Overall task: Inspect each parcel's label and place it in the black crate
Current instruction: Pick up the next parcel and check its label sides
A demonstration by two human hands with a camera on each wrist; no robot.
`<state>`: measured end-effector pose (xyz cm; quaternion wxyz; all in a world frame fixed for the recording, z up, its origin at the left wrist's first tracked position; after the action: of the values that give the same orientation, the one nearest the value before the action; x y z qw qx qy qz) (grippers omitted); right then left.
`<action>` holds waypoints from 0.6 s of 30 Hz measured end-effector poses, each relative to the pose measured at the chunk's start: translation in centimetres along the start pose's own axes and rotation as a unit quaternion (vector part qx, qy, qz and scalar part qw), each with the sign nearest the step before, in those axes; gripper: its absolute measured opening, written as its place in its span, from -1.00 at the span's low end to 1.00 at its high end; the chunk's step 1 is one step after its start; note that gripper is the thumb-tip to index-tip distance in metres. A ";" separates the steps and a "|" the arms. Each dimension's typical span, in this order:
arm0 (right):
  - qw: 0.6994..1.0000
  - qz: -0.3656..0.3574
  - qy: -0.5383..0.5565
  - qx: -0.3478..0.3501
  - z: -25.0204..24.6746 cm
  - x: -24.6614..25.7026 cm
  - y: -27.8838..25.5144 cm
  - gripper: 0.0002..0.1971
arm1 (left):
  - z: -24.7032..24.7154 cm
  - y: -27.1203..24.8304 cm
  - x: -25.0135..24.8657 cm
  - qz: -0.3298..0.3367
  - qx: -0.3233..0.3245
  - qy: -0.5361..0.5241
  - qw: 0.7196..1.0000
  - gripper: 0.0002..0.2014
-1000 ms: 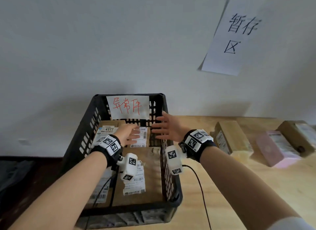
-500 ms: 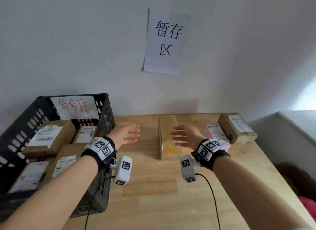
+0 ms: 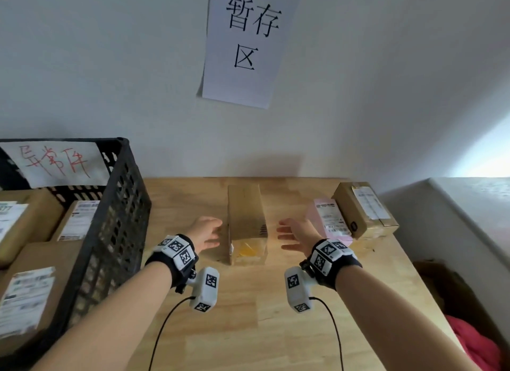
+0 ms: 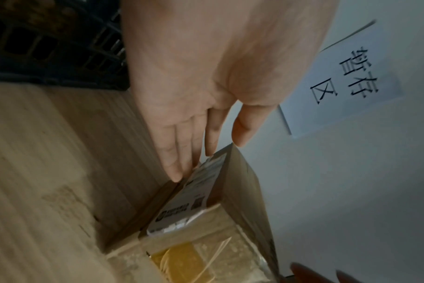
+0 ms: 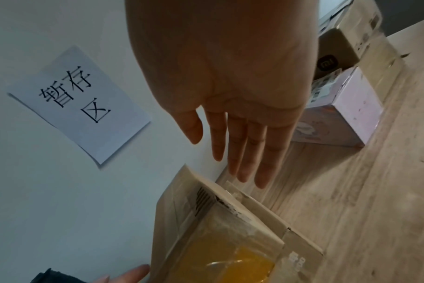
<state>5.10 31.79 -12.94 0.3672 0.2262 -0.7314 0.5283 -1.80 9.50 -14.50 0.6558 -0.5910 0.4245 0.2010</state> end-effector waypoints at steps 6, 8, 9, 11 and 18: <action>0.998 -0.003 -0.026 0.055 2.6 0.1 2.2 -0.70 | 2.5 1.4 0.7 -0.030 0.033 -0.059 0.997 -0.49; 0.997 -0.006 -0.031 0.065 3.1 -0.2 3.1 -0.67 | 3.3 1.2 0.7 -0.028 0.035 -0.061 0.997 -0.55; 0.997 -0.011 -0.043 0.063 3.1 -0.3 3.2 -0.66 | 3.5 1.1 0.7 -0.025 0.032 -0.058 0.997 -0.57; 0.995 -0.017 -0.082 0.057 2.6 -0.4 3.5 -0.63 | 3.9 0.3 0.6 -0.014 0.015 -0.042 0.999 -0.62; 0.978 0.019 -0.112 0.175 -1.4 -3.1 2.8 -0.27 | 7.4 -3.1 1.8 0.024 -0.030 0.033 0.999 -0.80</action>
<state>5.42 33.86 -16.77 0.2278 0.3303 -0.6682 0.6265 3.92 15.39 -14.47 0.6184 -0.6063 0.4539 0.2096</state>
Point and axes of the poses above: each hand's wrist, its own y-axis towards the middle knuckle, its own z-axis out of the palm, x = y × z, the point moved 3 cm from there along y, towards the middle knuckle, and after that the axes turned 1 degree about y, right-handed, at the moved point
